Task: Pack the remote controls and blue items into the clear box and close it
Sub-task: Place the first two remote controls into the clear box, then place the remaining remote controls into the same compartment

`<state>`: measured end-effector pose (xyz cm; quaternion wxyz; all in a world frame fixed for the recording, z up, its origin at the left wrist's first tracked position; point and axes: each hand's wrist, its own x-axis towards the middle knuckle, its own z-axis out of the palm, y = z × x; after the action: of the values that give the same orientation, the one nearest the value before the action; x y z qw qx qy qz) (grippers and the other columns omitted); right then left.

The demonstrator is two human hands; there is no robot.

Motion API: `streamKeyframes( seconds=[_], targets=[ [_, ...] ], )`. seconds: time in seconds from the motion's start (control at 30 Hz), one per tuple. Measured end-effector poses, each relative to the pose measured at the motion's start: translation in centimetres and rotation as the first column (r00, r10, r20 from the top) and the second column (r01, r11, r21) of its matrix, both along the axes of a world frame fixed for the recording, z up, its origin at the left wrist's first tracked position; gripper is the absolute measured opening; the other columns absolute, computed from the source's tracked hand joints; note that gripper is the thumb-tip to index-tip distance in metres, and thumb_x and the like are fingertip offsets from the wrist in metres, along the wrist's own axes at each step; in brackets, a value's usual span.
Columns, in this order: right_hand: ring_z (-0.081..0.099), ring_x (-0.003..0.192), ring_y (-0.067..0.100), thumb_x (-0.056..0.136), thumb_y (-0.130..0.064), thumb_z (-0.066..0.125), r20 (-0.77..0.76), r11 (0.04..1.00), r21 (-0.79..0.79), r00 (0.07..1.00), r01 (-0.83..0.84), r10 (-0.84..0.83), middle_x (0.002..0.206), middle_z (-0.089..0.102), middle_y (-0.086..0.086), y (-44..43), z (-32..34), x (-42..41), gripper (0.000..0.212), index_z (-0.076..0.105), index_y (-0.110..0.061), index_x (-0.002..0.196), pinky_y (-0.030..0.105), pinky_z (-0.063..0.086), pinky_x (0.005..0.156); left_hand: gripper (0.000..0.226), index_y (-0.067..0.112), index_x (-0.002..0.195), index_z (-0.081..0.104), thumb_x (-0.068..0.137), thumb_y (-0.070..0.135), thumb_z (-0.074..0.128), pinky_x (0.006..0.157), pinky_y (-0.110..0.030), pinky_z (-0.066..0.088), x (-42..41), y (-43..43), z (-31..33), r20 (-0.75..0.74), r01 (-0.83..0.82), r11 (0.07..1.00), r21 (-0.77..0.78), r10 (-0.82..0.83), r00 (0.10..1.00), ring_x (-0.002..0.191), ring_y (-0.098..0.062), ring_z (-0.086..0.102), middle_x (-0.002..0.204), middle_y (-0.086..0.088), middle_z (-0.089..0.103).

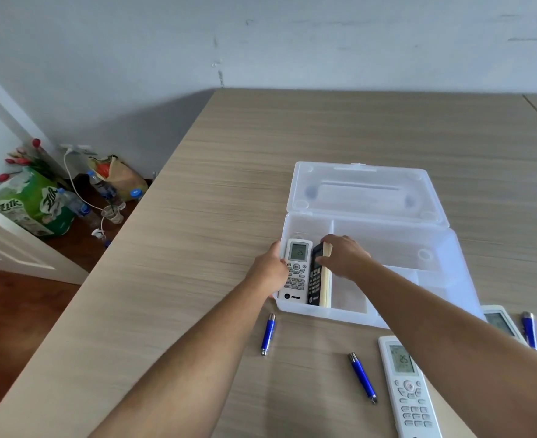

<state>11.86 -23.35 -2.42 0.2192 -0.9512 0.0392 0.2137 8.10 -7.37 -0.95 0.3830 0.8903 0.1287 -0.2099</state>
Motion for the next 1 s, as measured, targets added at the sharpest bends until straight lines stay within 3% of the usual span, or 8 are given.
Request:
streamKeyframes(
  seconds=[0.13, 0.27, 0.33, 0.43, 0.6, 0.7, 0.83, 1.0],
  targets=[
    [0.038, 0.133, 0.034, 0.089, -0.048, 0.051, 0.088, 0.998, -0.05, 0.995, -0.038, 0.043, 0.144, 0.041, 0.009, -0.7, 0.3, -1.0, 0.059, 0.032, -0.033, 0.143, 0.049, 0.034, 0.106, 0.054, 0.02, 0.149, 0.024, 0.1, 0.036, 0.038, 0.095, -0.041, 0.05, -0.6, -0.1, 0.1, 0.041, 0.081, 0.971, 0.226, -0.093, 0.995, 0.119, -0.032, 0.056, 0.14, -0.012, 0.05],
    [0.045, 0.126, 0.031, 0.094, -0.039, 0.045, 0.253, 0.989, 0.143, 0.964, 0.045, -0.081, 0.138, 0.048, 0.01, -2.8, 2.2, -1.7, 0.044, 0.047, -0.022, 0.134, 0.042, 0.042, 0.1, 0.051, 0.015, 0.143, 0.034, 0.098, 0.037, 0.043, 0.095, -0.041, 0.043, -1.6, -1.7, 2.3, 0.274, 0.095, 0.869, 0.485, -0.254, 0.928, 0.124, -0.029, 0.046, 0.138, -0.009, 0.047],
    [0.053, 0.116, 0.026, 0.094, -0.034, 0.047, 0.313, 0.97, 0.222, 0.936, 0.096, -0.164, 0.128, 0.056, 0.008, -4.4, 3.4, -2.5, 0.034, 0.057, -0.019, 0.123, 0.036, 0.045, 0.093, 0.04, 0.015, 0.132, 0.046, 0.097, 0.032, 0.045, 0.092, -0.038, 0.045, -2.2, -3.6, 3.9, 0.433, 0.109, 0.884, 0.454, -0.326, 0.84, 0.118, -0.027, 0.05, 0.129, -0.006, 0.055],
    [0.058, 0.099, 0.021, 0.092, -0.028, 0.048, 0.392, 0.957, 0.239, 0.886, 0.163, -0.248, 0.112, 0.062, 0.003, -7.3, 4.7, -4.8, 0.026, 0.063, -0.016, 0.11, 0.031, 0.045, 0.079, 0.021, 0.011, 0.107, 0.061, 0.094, 0.02, 0.049, 0.079, -0.034, 0.048, -3.9, -7.4, 5.9, 0.505, 0.342, 0.875, 0.341, -0.478, 0.719, 0.098, -0.028, 0.061, 0.103, -0.007, 0.067],
    [0.05, 0.077, 0.023, 0.088, -0.021, 0.048, 0.483, 0.917, 0.167, 0.781, 0.362, -0.396, 0.09, 0.058, 0.001, -13.8, 5.0, -11.2, 0.015, 0.058, -0.011, 0.093, 0.03, 0.036, 0.065, 0.02, 0.013, 0.102, 0.066, 0.087, 0.016, 0.054, 0.08, -0.031, 0.05, -8.1, -12.9, 4.8, 0.302, 0.714, 0.563, 0.417, -0.827, 0.475, 0.098, -0.027, 0.063, 0.106, -0.005, 0.068],
    [0.05, 0.073, 0.028, 0.083, -0.018, 0.047, 0.431, 0.87, 0.116, 0.765, 0.48, -0.479, 0.084, 0.062, 0.007, -17.3, 4.3, -15.1, 0.011, 0.056, -0.011, 0.082, 0.03, 0.035, 0.058, 0.031, 0.016, 0.114, 0.063, 0.083, 0.024, 0.062, 0.088, -0.033, 0.047, -10.3, -14.8, 2.1, 0.092, 0.815, 0.252, 0.521, -0.966, 0.241, 0.111, -0.022, 0.057, 0.117, -0.003, 0.06],
    [0.056, 0.085, 0.033, 0.083, -0.02, 0.048, 0.22, 0.855, -0.074, 0.844, 0.514, -0.489, 0.1, 0.064, 0.013, -20.6, 1.8, -18.2, 0.019, 0.059, -0.008, 0.093, 0.03, 0.041, 0.064, 0.053, 0.023, 0.128, 0.054, 0.078, 0.03, 0.068, 0.096, -0.035, 0.039, -11.6, -16.3, -0.3, -0.104, 0.733, -0.108, 0.672, -0.993, -0.051, 0.122, -0.02, 0.047, 0.128, 0.0, 0.053],
    [0.053, 0.078, 0.03, 0.084, -0.02, 0.052, 0.126, 0.824, -0.187, 0.844, 0.536, -0.521, 0.1, 0.062, 0.014, -21.6, -0.4, -19.8, 0.027, 0.059, -0.003, 0.104, 0.029, 0.042, 0.064, 0.045, 0.027, 0.124, 0.056, 0.08, 0.021, 0.066, 0.093, -0.037, 0.038, -12.3, -17.1, -1.9, -0.211, 0.63, -0.28, 0.724, -0.96, -0.183, 0.118, -0.022, 0.05, 0.124, 0.003, 0.059]
  ],
)
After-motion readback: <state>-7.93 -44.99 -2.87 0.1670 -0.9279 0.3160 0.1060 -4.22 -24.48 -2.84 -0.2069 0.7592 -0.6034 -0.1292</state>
